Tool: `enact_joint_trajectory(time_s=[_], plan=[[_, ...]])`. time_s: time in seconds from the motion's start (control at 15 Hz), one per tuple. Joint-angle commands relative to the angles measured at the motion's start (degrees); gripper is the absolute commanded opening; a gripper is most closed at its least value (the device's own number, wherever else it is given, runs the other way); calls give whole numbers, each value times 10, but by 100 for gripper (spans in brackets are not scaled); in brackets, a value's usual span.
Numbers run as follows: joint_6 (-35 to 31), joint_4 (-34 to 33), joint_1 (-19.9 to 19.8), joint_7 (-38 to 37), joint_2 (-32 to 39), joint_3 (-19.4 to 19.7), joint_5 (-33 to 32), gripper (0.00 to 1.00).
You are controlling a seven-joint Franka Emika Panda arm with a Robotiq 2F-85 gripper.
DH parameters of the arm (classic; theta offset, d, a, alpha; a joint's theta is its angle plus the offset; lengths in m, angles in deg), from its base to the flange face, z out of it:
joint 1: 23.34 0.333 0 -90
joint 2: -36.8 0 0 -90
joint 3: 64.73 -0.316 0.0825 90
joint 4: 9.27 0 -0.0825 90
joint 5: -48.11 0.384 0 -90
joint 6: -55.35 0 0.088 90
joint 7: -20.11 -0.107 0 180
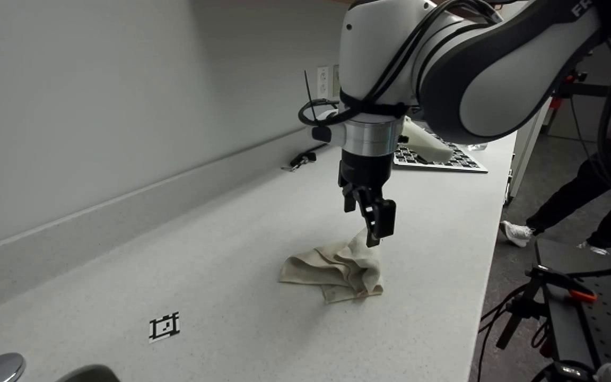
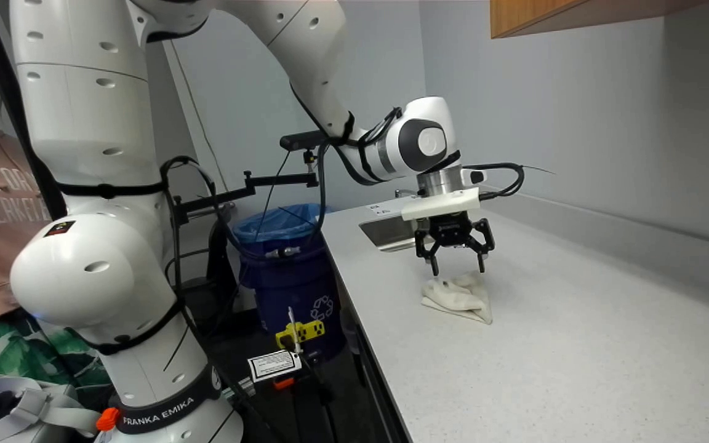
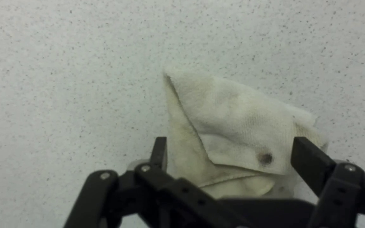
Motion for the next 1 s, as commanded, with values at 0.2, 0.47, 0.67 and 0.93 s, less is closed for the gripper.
enact_joint_trajectory(time_s=[0.2,0.47,0.67,0.93], plan=[[-38,29,1,47,-15,-4,27,100],[-22,13,7,33,0,1,23,100],[-22,14,7,33,0,1,24,100],[-22,15,7,33,0,1,24,100]])
